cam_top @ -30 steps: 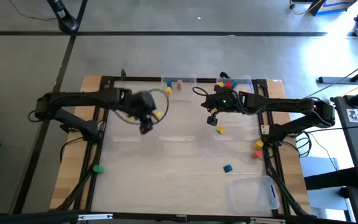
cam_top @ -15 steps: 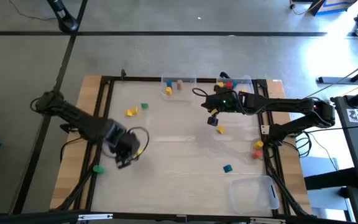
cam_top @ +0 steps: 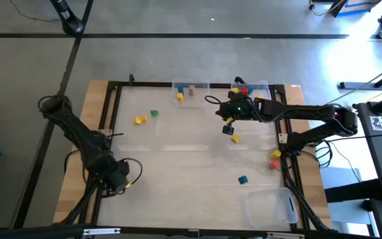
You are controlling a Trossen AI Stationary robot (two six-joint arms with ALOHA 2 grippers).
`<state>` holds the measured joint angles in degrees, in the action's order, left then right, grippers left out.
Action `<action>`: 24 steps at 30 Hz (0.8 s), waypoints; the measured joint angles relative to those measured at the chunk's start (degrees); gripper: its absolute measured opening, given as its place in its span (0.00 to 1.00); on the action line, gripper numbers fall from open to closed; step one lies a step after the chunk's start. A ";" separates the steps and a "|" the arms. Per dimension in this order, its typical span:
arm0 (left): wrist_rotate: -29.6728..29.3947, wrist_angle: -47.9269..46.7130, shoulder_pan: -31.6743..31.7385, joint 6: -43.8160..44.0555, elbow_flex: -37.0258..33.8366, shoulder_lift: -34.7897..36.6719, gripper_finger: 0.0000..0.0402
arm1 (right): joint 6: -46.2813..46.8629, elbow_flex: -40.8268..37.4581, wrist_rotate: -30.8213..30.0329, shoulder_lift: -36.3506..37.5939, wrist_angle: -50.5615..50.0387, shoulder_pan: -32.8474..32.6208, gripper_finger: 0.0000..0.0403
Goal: Sort blocks by size
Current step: Put the green cylindrical block into the top left transparent bin
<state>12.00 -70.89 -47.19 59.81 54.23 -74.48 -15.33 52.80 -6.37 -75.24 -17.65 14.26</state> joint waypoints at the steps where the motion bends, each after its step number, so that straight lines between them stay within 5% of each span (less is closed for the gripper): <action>1: 0.02 0.02 -1.06 -0.37 -0.21 0.00 0.48 | 0.00 0.00 0.00 0.00 -0.10 0.02 0.04; 24: -0.07 10.86 -10.33 -1.27 -13.26 -0.03 0.46 | -0.59 0.00 0.00 0.00 -0.40 0.00 0.04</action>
<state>11.93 -60.03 -57.52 58.54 40.97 -74.51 -15.92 52.80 -6.37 -75.24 -18.06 14.26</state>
